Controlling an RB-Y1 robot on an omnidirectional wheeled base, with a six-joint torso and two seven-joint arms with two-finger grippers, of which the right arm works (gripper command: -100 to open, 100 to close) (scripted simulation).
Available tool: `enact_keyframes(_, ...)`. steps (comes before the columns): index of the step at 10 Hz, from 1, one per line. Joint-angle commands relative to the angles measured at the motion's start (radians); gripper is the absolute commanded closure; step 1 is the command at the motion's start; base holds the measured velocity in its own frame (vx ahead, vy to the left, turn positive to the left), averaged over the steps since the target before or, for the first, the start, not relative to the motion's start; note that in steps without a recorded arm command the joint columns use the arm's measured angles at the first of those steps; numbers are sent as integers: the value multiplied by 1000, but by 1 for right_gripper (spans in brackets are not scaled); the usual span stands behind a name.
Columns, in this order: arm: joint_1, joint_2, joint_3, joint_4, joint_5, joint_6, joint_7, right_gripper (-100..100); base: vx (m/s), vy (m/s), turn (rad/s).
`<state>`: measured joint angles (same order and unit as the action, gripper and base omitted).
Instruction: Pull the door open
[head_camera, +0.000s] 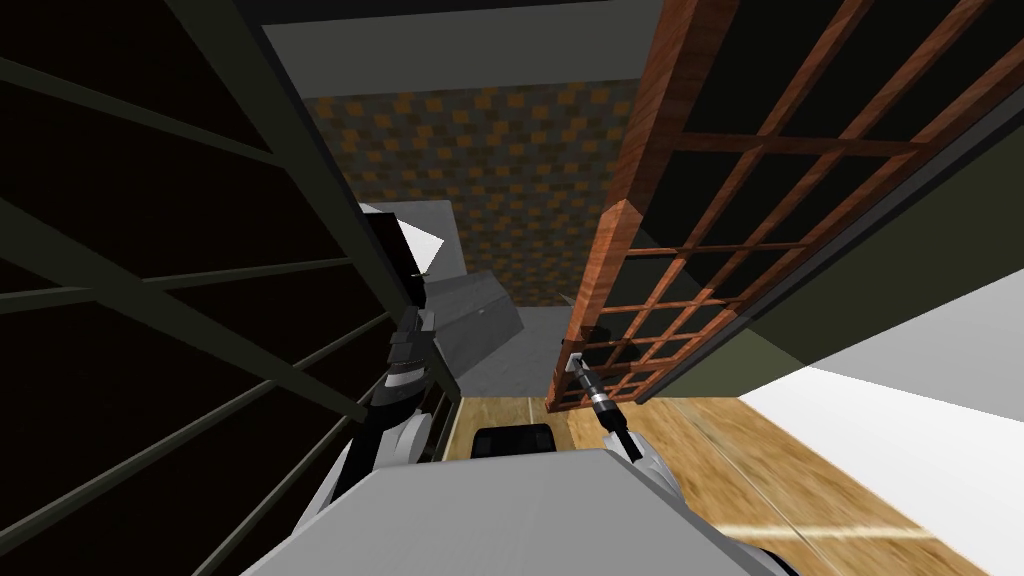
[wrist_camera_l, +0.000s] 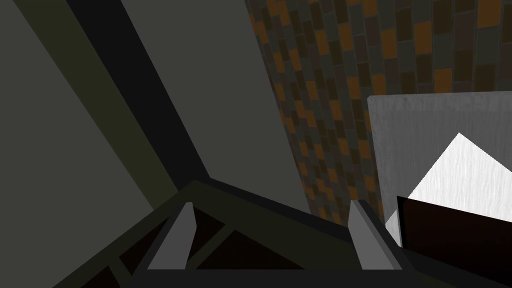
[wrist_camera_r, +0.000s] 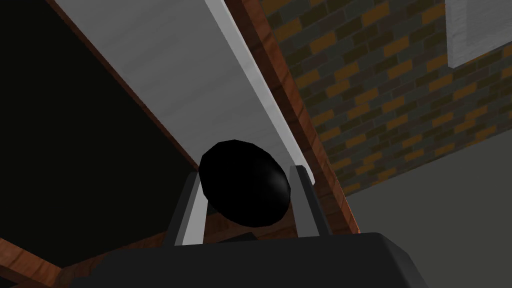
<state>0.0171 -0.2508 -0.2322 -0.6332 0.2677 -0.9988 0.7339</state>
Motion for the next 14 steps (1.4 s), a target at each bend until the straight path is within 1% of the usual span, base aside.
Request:
enact_keyframes(1,-1,3,6,1,-7,-1,-33,100,-30,-20,38)
enact_keyframes(2,-2,2,12,2,-20,1,-70,100,-29,-20,45)
enact_keyframes(3,-4,1,19,2,-32,2,-95,100,-41,-24,90)
enact_keyframes(4,-4,1,19,2,-32,2,-108,100,-35,-19,32)
enact_keyframes(6,-7,-1,32,3,-60,6,-169,100,-47,-25,65)
enact_keyframes(7,-7,-1,32,3,-60,6,-186,100,-35,-18,33)
enact_keyframes(8,-8,-2,39,4,-74,8,-220,100,-42,-23,58)
enact_keyframes(9,-8,-2,39,4,-74,8,-226,100,-36,-18,29)
enact_keyframes(10,-10,-3,46,5,-89,9,-266,100,-38,-17,62)
enact_keyframes(11,-11,-4,54,5,-104,11,-291,100,-56,-34,90)
enact_keyframes(12,-11,-4,54,5,-104,11,-307,100,-40,-23,38)
enact_keyframes(13,-13,-5,61,6,-119,13,-341,100,-42,-16,47)
enact_keyframes(14,-13,-5,61,6,-119,13,-347,100,-31,-14,35)
